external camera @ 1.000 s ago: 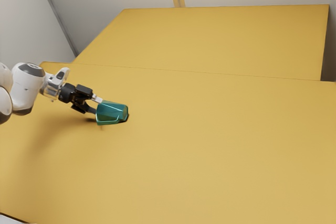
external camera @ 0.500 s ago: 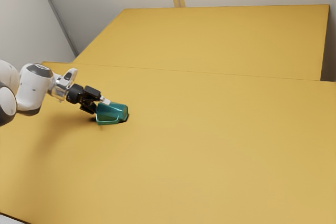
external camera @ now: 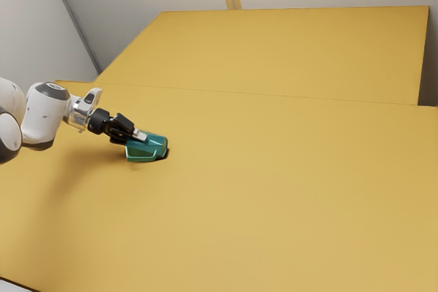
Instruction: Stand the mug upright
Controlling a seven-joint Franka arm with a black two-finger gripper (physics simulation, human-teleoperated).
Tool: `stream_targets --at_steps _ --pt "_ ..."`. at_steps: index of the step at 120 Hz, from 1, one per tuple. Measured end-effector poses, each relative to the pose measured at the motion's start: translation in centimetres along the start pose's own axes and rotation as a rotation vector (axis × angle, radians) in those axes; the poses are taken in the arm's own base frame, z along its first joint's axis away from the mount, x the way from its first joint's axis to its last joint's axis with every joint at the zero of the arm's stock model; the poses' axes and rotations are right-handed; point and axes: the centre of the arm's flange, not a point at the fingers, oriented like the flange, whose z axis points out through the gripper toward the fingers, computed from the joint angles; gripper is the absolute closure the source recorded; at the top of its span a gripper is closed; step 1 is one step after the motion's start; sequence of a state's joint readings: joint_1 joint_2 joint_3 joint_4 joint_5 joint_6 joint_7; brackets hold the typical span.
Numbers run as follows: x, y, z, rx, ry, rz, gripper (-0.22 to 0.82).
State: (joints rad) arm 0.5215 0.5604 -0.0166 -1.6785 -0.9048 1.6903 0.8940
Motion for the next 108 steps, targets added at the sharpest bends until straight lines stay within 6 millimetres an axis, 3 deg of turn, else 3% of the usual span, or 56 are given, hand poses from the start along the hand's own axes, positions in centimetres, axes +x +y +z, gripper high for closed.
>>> stream_targets --at_steps 23,40,73,108 --pt "0.3 0.6 0.1 -0.002 0.000 0.012 0.71" --pt "0.6 1.9 0.1 0.000 -0.002 0.033 0.75" --pt "2.2 7.6 0.7 0.039 -0.023 0.125 0.76" --pt "2.9 14.6 3.3 0.182 -0.117 0.221 0.77"
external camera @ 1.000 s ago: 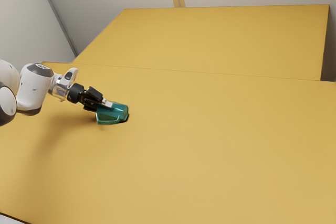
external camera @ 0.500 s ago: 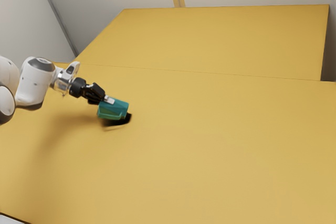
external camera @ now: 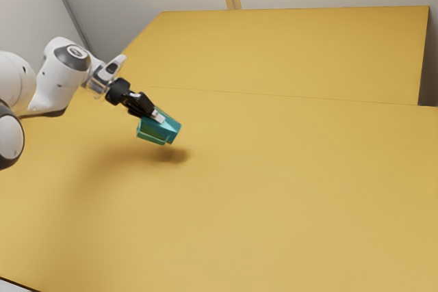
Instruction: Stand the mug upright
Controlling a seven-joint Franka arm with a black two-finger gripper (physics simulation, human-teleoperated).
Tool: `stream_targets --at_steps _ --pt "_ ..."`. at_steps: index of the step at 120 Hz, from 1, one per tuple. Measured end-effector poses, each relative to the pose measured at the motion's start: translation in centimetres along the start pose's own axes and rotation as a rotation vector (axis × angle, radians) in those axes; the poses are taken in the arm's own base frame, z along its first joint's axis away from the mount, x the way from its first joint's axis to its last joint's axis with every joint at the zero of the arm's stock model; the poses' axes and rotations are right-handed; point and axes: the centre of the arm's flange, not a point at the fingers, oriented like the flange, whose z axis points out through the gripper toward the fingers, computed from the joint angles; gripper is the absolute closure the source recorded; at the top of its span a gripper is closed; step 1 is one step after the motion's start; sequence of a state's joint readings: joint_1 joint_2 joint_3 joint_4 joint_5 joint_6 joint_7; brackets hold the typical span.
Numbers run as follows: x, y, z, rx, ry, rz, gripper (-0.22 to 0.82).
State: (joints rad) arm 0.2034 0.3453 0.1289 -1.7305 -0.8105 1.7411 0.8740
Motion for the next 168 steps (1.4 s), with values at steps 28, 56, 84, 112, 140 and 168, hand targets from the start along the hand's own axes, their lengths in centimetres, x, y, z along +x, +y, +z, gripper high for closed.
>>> stream_targets --at_steps 28,56,84,112,140,168 --pt "-0.1 5.1 0.1 0.141 -0.099 0.066 0.78" --pt "-1.6 7.9 0.2 0.290 -0.187 0.084 0.79" --pt "-1.8 10.6 2.9 0.428 -0.266 0.112 0.79" --pt "-3.0 12.5 5.0 0.565 -0.287 0.126 0.79" --pt "-3.9 13.9 7.0 0.685 -0.305 0.119 0.79" --pt "-4.7 14.6 10.0 0.740 -0.284 0.083 0.79"
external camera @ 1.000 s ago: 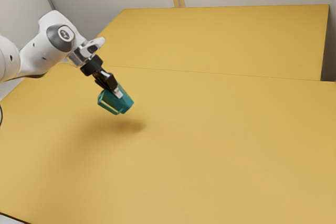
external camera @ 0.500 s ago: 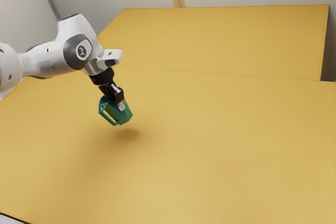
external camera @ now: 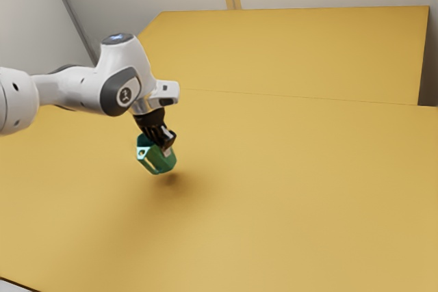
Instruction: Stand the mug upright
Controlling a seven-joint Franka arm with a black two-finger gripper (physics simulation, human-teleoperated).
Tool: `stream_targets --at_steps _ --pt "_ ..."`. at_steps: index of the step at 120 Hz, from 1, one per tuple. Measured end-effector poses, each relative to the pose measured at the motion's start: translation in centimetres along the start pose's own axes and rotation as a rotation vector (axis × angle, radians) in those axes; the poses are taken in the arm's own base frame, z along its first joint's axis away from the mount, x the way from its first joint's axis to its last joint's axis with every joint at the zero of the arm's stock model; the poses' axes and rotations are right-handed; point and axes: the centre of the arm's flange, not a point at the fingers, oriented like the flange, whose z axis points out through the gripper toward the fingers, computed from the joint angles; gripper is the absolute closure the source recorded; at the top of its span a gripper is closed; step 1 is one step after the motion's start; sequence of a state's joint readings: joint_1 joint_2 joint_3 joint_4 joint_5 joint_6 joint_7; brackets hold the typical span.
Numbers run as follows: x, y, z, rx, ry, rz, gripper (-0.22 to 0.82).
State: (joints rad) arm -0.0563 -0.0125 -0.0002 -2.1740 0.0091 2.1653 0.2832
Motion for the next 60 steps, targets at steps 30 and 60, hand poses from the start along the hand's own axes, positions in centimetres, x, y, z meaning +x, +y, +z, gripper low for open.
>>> stream_targets --at_steps 30,60 --pt "-0.6 2.0 1.4 0.011 0.003 -0.088 0.79" --pt "-1.7 0.6 1.5 0.016 0.012 -0.218 0.78"
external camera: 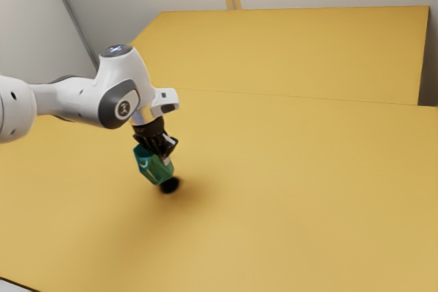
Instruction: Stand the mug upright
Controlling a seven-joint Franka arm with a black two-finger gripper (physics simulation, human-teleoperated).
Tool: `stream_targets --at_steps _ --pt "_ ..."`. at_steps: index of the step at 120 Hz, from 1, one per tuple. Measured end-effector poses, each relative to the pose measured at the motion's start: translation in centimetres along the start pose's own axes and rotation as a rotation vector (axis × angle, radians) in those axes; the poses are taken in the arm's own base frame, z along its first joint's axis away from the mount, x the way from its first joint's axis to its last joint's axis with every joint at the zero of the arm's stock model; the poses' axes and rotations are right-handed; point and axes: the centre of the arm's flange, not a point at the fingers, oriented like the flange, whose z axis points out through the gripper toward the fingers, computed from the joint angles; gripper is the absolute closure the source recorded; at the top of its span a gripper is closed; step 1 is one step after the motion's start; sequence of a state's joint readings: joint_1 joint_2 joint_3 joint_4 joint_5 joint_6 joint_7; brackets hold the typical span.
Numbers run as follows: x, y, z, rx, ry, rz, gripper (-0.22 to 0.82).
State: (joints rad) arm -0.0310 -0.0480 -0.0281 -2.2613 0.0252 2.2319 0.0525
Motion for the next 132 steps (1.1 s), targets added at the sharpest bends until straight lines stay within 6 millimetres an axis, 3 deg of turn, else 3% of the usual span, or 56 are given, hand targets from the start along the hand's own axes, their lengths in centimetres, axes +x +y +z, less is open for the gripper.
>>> stream_targets --at_steps 48,112,132 --pt "-0.5 1.5 1.7 0.001 -0.002 -0.081 0.78" --pt "-0.2 1.3 4.2 -0.001 -0.026 -0.164 0.78" --pt "0.0 1.3 4.6 -0.006 -0.022 -0.174 0.56"
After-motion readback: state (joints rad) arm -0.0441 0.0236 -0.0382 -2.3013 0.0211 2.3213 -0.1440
